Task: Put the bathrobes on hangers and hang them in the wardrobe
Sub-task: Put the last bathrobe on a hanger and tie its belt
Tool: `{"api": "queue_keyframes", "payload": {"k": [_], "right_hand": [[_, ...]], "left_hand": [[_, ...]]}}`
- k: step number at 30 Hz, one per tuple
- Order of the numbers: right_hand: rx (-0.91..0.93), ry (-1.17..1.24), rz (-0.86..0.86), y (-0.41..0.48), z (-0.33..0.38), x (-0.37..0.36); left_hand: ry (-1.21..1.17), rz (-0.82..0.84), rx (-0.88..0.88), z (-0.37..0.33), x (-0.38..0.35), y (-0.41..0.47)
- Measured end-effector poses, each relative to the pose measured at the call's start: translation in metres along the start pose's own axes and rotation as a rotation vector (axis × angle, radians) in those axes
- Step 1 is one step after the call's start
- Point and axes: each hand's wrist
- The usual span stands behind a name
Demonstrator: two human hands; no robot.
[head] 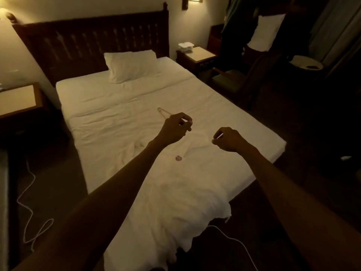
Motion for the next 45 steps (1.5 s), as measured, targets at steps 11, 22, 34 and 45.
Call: {"api": "queue_keyframes", "payload": {"k": [11, 22, 34, 45], "right_hand": [[0.047, -0.002, 0.243, 0.251, -0.001, -0.057], [0.048, 0.086, 0.399, 0.482, -0.035, -0.178], [0.059, -0.003, 0.305, 0.695, -0.022, -0.341], [0.022, 0.119, 0.131, 0.764, -0.004, -0.404]], "left_hand": [[0.078, -0.115, 0.231, 0.127, -0.042, 0.176], [0.180, -0.228, 0.462, 0.318, -0.101, 0.286], [0.149, -0.398, 0.619, 0.527, -0.158, 0.339], [0.050, -0.496, 0.648, 0.598, -0.167, 0.366]]}}
Point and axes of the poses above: each hand's wrist, its own y-axis towards the middle knuckle, its own x-axis out of the back of the hand, z = x × y, and after that the axes turned 6 degrees about -x, right-handed
